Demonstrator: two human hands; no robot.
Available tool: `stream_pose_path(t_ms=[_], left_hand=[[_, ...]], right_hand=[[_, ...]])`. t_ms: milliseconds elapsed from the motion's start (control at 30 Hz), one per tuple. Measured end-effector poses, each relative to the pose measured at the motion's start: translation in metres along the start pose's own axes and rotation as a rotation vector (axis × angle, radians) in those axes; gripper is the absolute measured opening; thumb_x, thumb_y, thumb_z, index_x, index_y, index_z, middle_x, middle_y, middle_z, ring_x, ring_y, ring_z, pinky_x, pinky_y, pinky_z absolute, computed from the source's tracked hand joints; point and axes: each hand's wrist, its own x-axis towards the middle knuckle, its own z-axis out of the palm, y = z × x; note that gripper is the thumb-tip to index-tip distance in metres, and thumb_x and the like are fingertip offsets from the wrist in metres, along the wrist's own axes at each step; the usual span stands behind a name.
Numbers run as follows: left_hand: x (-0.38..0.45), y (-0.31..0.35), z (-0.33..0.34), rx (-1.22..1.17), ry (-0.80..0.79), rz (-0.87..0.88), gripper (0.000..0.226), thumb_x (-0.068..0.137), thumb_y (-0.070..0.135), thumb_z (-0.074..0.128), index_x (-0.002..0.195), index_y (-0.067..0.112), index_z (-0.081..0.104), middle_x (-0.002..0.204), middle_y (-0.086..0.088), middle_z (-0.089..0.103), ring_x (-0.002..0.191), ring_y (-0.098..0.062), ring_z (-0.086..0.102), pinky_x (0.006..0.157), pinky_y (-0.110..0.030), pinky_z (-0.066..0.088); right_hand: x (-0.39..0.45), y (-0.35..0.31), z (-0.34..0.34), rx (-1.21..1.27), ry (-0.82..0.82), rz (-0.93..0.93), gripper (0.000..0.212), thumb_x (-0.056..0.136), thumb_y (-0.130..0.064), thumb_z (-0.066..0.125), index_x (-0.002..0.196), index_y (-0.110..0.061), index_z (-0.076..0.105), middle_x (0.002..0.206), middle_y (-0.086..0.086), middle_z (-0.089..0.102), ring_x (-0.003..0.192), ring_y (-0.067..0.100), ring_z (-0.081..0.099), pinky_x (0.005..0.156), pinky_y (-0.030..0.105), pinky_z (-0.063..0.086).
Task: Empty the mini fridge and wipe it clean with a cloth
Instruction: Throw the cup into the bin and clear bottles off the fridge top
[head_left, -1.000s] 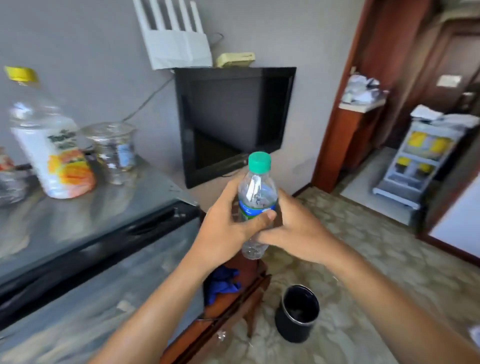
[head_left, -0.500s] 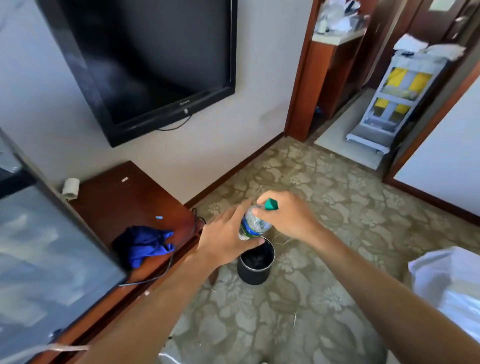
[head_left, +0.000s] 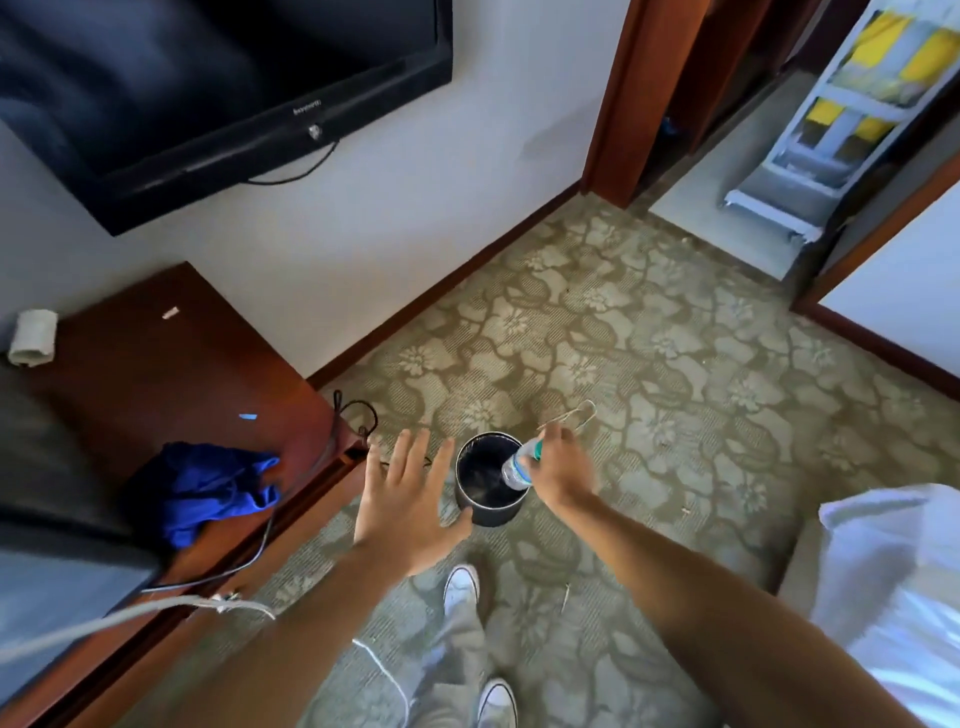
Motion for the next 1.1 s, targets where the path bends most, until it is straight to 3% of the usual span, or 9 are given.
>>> stream_pose_path(t_ms=[167,367,467,533,633,833,933,1100], left_hand=[[0.06,-0.019,0.033,-0.044,-0.107,-0.028,0.095,0.088,0.076,0.033,0.164,0.02,0.023,0.168,-0.018,0.024,0.157,-0.038,0.017,0.121,-0.067,0.018],[0.101,-0.041,0.051,-0.057,-0.147,-0.088,0.095,0.089,0.078,0.017,0.164,0.024,-0.009,0.172,-0.012,-0.009,0.159,-0.031,-0.01,0.125,-0.059,-0.004],[0.108,-0.052,0.049,-0.067,-0.173,-0.123,0.093,0.094,0.074,0.025,0.163,0.025,-0.011,0.172,-0.011,-0.01,0.159,-0.03,-0.013,0.126,-0.057,-0.003],[0.11,-0.056,0.044,-0.063,-0.178,-0.123,0.092,0.094,0.073,0.026,0.163,0.024,-0.01,0.173,-0.011,-0.008,0.159,-0.03,-0.013,0.127,-0.058,-0.002],[0.113,-0.055,0.032,-0.04,-0.179,-0.104,0.092,0.095,0.072,0.025,0.162,0.023,-0.014,0.172,-0.013,-0.009,0.159,-0.031,-0.012,0.127,-0.059,0.0],[0.095,-0.046,-0.009,-0.04,-0.038,-0.14,0.089,0.095,0.07,0.023,0.163,0.024,-0.009,0.173,-0.011,0.0,0.16,-0.029,-0.003,0.128,-0.057,0.003],[0.066,-0.044,-0.026,-0.056,0.046,-0.19,0.09,0.09,0.072,0.017,0.164,0.024,-0.001,0.172,-0.011,0.009,0.159,-0.029,0.003,0.128,-0.056,0.006],[-0.005,-0.039,-0.046,-0.079,0.228,-0.3,0.091,0.09,0.072,0.029,0.164,0.022,0.017,0.168,-0.011,0.026,0.157,-0.032,0.019,0.127,-0.056,0.015]], right_hand=[[0.065,0.007,0.041,0.043,-0.048,0.098,0.044,0.094,-0.035,0.066,0.123,-0.009,0.045,0.122,0.013,0.059,0.103,0.035,0.064,0.078,0.042,0.054],[0.134,0.016,0.077,-0.092,-0.253,0.088,0.042,0.098,-0.038,0.06,0.125,-0.01,0.044,0.124,0.013,0.06,0.11,0.036,0.063,0.077,0.036,0.046],[0.14,0.025,0.08,-0.161,-0.361,0.141,0.039,0.098,-0.04,0.056,0.126,-0.014,0.048,0.118,0.01,0.064,0.103,0.032,0.065,0.08,0.037,0.054],[0.135,0.033,0.079,-0.165,-0.43,0.186,0.037,0.098,-0.037,0.055,0.126,-0.013,0.051,0.106,0.005,0.062,0.09,0.027,0.063,0.071,0.034,0.053],[0.123,0.044,0.074,-0.164,-0.493,0.215,0.039,0.095,-0.027,0.053,0.131,-0.012,0.05,0.106,0.005,0.061,0.088,0.023,0.06,0.067,0.03,0.051],[0.103,0.021,0.03,-0.152,-0.394,0.105,0.036,0.092,-0.027,0.054,0.125,-0.013,0.051,0.113,0.008,0.064,0.095,0.026,0.065,0.074,0.033,0.053],[0.087,-0.002,0.0,-0.159,-0.332,0.002,0.02,0.092,-0.023,0.055,0.109,-0.012,0.055,0.101,0.004,0.065,0.079,0.016,0.061,0.064,0.03,0.05],[0.053,-0.044,-0.032,-0.126,-0.2,-0.215,0.028,0.093,-0.019,0.055,0.121,-0.012,0.055,0.092,0.001,0.067,0.067,0.01,0.057,0.052,0.023,0.047]])
